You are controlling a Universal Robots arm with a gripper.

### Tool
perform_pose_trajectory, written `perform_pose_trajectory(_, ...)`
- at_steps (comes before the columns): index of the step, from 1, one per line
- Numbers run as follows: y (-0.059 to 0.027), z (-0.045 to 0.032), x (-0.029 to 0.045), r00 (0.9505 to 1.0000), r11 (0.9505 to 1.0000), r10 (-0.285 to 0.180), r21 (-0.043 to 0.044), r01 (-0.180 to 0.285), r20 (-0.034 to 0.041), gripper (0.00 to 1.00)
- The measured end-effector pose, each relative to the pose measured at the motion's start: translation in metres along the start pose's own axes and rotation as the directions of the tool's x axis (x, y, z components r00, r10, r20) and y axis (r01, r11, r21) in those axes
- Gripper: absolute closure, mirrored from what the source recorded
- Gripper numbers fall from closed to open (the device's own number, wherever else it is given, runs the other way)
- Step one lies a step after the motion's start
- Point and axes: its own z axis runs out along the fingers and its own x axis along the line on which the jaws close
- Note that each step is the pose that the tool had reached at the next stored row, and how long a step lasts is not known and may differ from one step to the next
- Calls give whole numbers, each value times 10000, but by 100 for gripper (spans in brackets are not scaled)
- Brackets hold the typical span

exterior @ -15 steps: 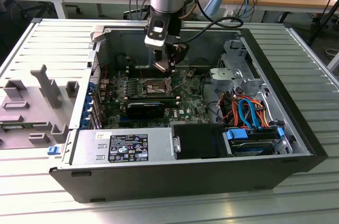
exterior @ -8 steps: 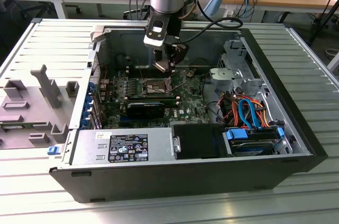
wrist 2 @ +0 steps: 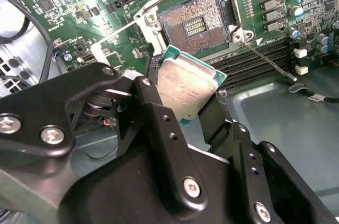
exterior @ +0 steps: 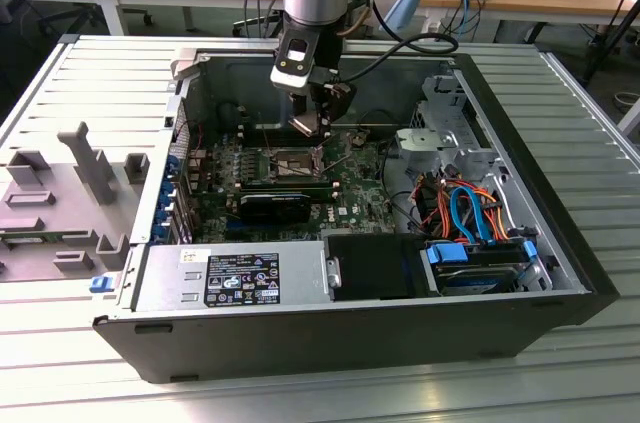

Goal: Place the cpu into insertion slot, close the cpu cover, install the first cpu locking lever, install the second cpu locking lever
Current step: 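Place the cpu into insertion slot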

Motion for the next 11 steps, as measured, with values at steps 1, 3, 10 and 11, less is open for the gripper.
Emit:
perform_pose_trajectory(1, 0, 0, 0, 10000, 10000, 9, 0, -9, 1, 45)
perform_pose_trajectory(3, 0, 0, 0, 10000, 10000, 35, 0, -35, 2, 45)
perform_pose_trajectory(10, 0, 1, 0, 9999, 9999, 102, 0, -102, 4, 45)
perform_pose_trajectory(11, 0, 1, 0, 9999, 9999, 110, 0, -110, 5, 45)
